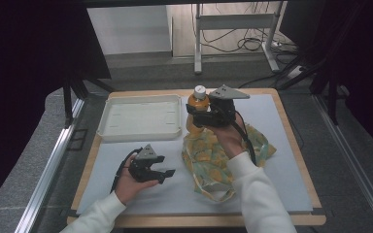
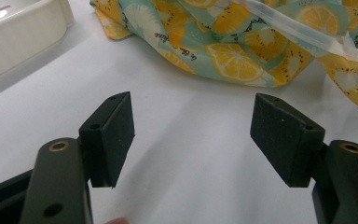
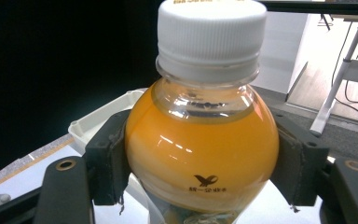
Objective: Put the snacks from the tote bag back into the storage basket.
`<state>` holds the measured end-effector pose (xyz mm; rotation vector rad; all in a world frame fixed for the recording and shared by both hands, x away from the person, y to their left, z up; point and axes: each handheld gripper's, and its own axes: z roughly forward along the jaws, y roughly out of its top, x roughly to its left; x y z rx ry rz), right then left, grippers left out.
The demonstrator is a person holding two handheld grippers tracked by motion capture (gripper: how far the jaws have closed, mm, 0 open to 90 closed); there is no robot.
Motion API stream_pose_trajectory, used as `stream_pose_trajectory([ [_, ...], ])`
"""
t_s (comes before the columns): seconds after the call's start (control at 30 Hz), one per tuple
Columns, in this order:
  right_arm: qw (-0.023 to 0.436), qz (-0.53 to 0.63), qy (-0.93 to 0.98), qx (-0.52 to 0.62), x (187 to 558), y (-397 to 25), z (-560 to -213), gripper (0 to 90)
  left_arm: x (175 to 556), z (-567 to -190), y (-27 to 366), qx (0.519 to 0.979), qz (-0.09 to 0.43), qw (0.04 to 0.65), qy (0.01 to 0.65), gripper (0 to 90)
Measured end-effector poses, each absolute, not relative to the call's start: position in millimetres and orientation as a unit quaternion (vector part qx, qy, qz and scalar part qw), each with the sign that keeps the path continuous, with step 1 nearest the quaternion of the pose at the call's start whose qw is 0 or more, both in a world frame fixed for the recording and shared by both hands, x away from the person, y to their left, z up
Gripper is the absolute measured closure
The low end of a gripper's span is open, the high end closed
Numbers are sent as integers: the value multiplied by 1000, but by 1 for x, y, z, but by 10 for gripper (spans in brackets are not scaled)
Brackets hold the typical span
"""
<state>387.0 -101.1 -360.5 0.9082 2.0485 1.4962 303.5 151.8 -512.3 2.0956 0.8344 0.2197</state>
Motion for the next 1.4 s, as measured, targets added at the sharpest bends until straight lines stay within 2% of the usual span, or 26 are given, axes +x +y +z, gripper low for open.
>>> stream_pose_trajectory([
  [0.87, 218, 533, 751, 321, 405, -72, -356, 307, 303, -512, 152, 838, 87, 426, 331, 304],
  [1.4, 203, 519, 762, 331, 423, -51, -370, 307, 303, -512, 153, 840, 87, 424, 329, 303],
])
